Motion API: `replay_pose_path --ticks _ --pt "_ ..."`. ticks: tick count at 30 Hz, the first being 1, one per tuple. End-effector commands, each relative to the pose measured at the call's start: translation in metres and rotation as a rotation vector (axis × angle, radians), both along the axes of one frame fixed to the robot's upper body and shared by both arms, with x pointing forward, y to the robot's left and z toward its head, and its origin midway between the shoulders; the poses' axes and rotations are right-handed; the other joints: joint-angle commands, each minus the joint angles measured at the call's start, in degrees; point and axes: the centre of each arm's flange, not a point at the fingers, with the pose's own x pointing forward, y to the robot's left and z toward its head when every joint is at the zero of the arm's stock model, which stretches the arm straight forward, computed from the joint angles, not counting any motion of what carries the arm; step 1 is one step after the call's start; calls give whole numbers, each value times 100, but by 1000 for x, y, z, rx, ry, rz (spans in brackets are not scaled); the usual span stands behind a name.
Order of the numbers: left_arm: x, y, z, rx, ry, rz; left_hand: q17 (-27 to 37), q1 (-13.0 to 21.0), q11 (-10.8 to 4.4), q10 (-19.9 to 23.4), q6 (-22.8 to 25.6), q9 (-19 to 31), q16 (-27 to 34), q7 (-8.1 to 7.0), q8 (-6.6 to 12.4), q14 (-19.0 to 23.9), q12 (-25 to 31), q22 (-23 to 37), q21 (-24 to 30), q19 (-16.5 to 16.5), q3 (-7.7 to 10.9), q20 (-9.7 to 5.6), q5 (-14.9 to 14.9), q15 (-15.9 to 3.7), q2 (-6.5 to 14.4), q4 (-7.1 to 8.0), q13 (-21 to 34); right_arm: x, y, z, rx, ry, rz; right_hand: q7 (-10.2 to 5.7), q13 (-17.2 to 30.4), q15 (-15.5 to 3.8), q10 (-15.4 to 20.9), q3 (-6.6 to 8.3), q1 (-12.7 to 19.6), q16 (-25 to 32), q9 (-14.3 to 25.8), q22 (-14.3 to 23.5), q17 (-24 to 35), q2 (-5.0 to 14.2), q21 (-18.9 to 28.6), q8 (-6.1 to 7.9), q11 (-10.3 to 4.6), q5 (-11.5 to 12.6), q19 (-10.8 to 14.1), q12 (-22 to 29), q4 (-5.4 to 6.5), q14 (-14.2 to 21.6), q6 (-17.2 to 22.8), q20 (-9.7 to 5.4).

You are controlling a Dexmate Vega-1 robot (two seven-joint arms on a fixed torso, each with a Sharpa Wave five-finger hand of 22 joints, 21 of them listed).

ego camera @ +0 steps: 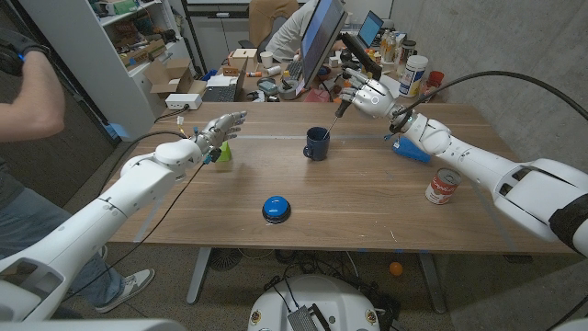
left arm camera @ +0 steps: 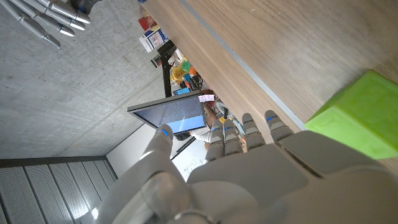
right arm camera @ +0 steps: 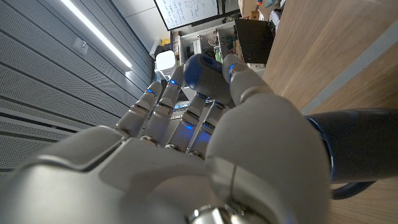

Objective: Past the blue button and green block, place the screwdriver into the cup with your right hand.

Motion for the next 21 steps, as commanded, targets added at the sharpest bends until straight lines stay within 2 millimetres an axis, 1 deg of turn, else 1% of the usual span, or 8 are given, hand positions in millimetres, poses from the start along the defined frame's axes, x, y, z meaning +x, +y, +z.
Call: replay_pose_path --ticks 1,11,15,17,18,19,20,21 --pt "3 1 -2 17 8 -2 27 -35 30 -18 -14 24 16 2 22 -46 6 15 36 -18 21 15 43 12 14 -48 27 -10 8 -9 -53 -33 19 127 26 -622 153 53 113 -25 32 28 11 252 -14 378 -155 20 -34 9 16 -18 1491 3" --pt "2 5 -3 21 1 -20 27 -35 33 -22 -14 24 15 2 24 -52 5 15 29 -42 22 27 43 5 16 -49 27 -19 16 -15 -70 -51 50 124 34 -608 163 80 114 -61 39 28 15 250 -10 396 -154 28 -61 10 21 -35 1483 9" --pt "2 6 -3 21 3 -21 27 -35 34 -24 -14 24 15 2 24 -54 5 15 28 -48 23 27 43 5 17 -49 27 -22 20 -16 -76 -55 62 121 37 -528 84 76 67 -112 48 27 30 208 -9 396 -148 15 -101 -25 39 -111 1430 44" --pt "3 7 -4 19 1 -28 27 -35 37 -25 -12 24 15 4 25 -54 5 15 27 -51 24 27 43 7 18 -49 27 -23 23 -16 -75 -55 71 106 45 -507 -112 97 33 -182 48 27 47 137 -3 313 -137 12 -143 -92 33 -202 1170 55" --pt "3 7 -4 18 -1 -31 27 -35 28 -18 -15 24 14 5 24 -56 8 15 27 -52 24 28 43 6 18 -49 27 -24 24 -15 -72 -55 76 109 72 -488 -227 121 7 -221 42 29 62 112 2 226 -137 23 -174 -105 39 -259 937 66" --pt "3 8 -5 18 -1 -31 27 -35 27 -17 -15 24 15 5 24 -54 8 15 27 -52 24 28 43 7 18 -49 27 -25 25 -15 -68 -52 83 101 101 -432 -410 136 -41 -265 34 28 74 74 2 150 -127 35 -213 -132 52 -339 754 71" --pt "3 8 -5 16 1 -28 27 -35 31 -22 -15 24 16 7 24 -53 7 15 28 -53 24 27 43 7 19 -49 27 -25 27 -15 -65 -51 88 100 134 -410 -609 153 -105 -306 20 28 87 19 3 43 -126 52 -251 -149 64 -429 505 89" --pt "3 9 -5 14 2 -28 27 -35 29 -24 -15 24 15 4 24 -55 6 15 26 -58 25 28 43 6 19 -49 27 -25 28 -15 -63 -46 95 97 149 -380 -767 167 -154 -328 9 29 100 0 2 -22 -108 67 -284 -169 82 -502 363 101"
